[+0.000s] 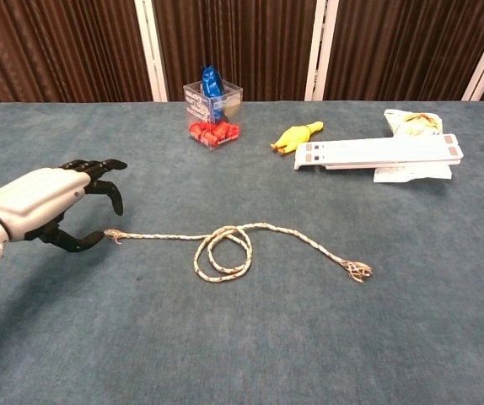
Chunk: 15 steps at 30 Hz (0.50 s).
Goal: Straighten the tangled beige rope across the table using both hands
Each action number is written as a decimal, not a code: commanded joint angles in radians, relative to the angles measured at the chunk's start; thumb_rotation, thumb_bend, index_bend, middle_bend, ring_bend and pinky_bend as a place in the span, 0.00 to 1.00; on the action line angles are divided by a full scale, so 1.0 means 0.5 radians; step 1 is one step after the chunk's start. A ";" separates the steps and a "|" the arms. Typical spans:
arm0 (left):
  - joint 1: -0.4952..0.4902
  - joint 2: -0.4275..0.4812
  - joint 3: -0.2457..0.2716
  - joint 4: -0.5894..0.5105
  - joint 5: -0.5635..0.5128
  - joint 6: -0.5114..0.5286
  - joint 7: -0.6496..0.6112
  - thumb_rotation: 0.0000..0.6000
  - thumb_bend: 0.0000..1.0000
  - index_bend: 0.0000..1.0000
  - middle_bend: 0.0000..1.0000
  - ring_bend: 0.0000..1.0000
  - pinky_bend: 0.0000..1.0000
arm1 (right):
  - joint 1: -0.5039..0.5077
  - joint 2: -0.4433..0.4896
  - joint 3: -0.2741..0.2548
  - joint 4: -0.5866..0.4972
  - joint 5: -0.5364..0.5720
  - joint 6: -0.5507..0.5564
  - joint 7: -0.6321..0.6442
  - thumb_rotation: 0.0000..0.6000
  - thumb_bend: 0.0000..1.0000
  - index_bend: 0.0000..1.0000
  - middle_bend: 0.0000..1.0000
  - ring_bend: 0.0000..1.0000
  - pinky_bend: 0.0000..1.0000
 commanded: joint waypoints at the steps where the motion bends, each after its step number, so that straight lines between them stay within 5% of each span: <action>1: -0.021 -0.038 0.006 0.037 -0.009 -0.007 0.004 1.00 0.40 0.42 0.00 0.00 0.00 | 0.006 -0.005 -0.001 0.003 0.005 -0.008 -0.003 1.00 0.18 0.00 0.00 0.00 0.00; 15: -0.077 -0.178 0.032 0.253 -0.055 -0.038 0.042 1.00 0.40 0.47 0.01 0.00 0.02 | 0.019 0.005 -0.003 0.023 0.033 -0.010 0.026 1.00 0.18 0.00 0.00 0.00 0.00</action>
